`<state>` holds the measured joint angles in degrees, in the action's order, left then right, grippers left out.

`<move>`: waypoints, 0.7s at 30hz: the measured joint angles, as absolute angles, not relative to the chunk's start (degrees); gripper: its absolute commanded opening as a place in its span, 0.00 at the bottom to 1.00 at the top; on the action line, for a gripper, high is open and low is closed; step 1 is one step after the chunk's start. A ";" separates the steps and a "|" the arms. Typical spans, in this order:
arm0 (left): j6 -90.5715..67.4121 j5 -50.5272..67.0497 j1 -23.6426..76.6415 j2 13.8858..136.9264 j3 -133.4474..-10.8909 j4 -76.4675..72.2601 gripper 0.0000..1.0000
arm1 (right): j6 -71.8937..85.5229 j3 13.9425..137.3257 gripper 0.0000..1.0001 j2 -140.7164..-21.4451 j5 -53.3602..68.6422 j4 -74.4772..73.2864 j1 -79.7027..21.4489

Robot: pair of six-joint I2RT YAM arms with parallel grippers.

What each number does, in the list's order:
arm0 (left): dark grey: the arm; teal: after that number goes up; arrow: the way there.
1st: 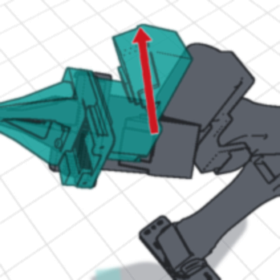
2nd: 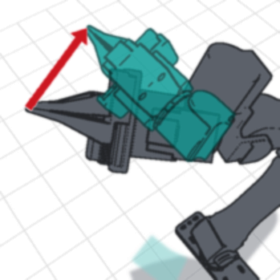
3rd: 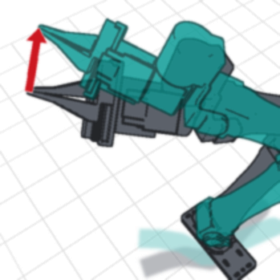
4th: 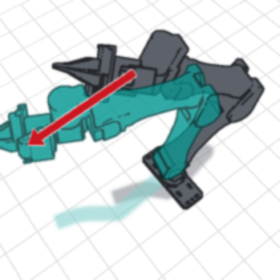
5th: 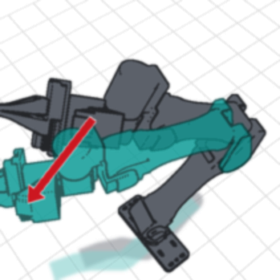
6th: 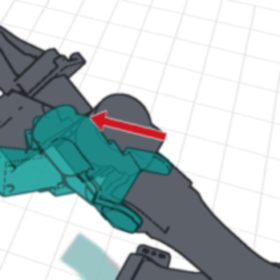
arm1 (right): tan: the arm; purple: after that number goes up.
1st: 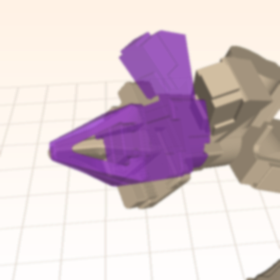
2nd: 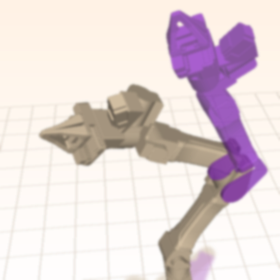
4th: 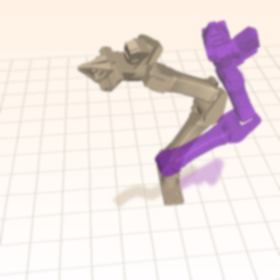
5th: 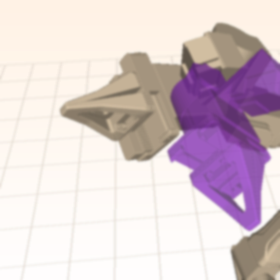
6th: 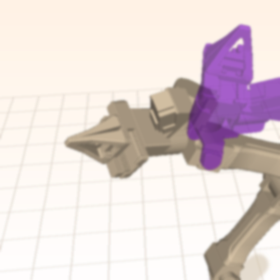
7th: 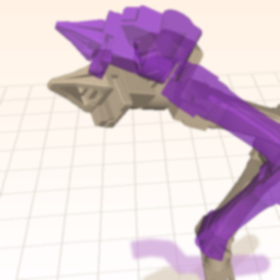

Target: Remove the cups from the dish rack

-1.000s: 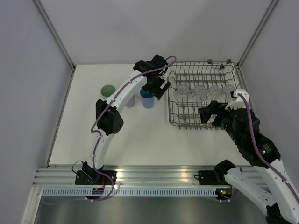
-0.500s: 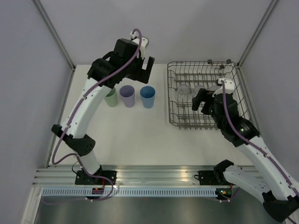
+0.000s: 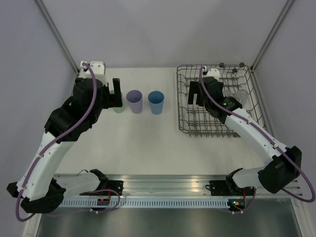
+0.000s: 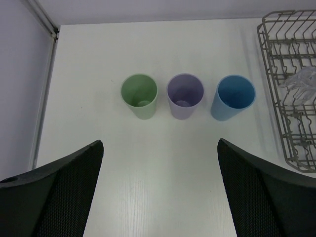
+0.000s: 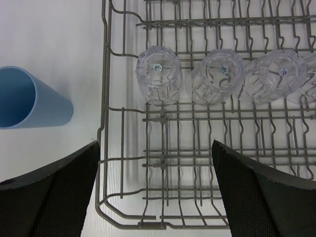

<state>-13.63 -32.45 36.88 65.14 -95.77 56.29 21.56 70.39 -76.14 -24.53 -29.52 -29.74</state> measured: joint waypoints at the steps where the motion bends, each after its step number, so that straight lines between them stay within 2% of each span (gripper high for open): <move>1: -13.87 -33.04 36.88 62.54 -93.01 55.70 1.00 | 21.12 71.20 0.98 -77.36 -24.43 -29.56 -29.67; 10: -14.15 -37.47 36.88 43.20 -67.57 47.62 1.00 | 17.93 79.55 0.98 -89.30 -22.22 -29.76 -26.22; 15: -14.13 -37.87 36.88 40.27 -60.51 44.56 1.00 | 16.32 85.27 0.98 -96.99 -22.33 -30.44 -24.91; 21: -14.13 -37.82 36.88 39.97 -59.09 42.44 1.00 | 14.28 88.51 0.98 -103.74 -22.11 -30.81 -24.69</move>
<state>-14.13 -37.82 36.88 39.97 -59.09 42.44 14.28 88.51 -103.74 -22.11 -30.81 -24.69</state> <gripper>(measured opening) 0.993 0.979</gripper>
